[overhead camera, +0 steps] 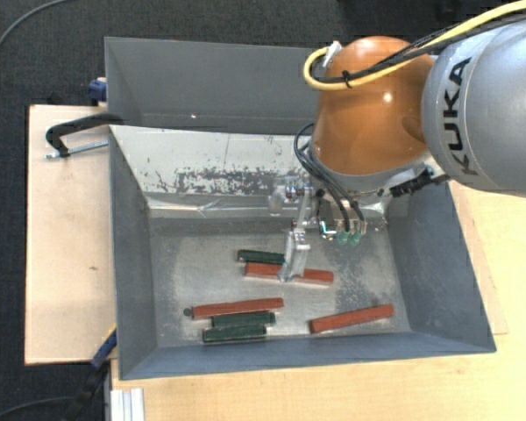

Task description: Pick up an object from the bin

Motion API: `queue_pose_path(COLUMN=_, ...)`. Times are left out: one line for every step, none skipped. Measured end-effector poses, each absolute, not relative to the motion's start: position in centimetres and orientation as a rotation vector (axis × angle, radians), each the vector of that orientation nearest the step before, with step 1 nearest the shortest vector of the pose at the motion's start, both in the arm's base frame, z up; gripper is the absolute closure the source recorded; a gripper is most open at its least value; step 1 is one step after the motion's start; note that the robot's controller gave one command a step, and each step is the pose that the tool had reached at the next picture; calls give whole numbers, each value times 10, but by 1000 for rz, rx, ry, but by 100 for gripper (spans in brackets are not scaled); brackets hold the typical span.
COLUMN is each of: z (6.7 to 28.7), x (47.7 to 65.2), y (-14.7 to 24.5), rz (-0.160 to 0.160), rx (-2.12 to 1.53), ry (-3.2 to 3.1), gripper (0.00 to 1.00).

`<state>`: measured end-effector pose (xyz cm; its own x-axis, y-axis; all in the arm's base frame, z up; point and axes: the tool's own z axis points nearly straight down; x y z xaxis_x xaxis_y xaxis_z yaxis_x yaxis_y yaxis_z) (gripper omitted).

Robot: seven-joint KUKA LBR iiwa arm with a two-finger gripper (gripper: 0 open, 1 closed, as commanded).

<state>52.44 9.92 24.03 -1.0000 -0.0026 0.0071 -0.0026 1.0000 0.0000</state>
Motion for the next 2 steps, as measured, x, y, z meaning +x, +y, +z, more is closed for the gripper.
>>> queue_pose_path(z=67, x=559, y=2, rz=0, rx=452, ry=-3104, gripper=0)
queue_pose_path(z=71, x=560, y=5, rz=-2, rx=455, ry=-3109, gripper=100)
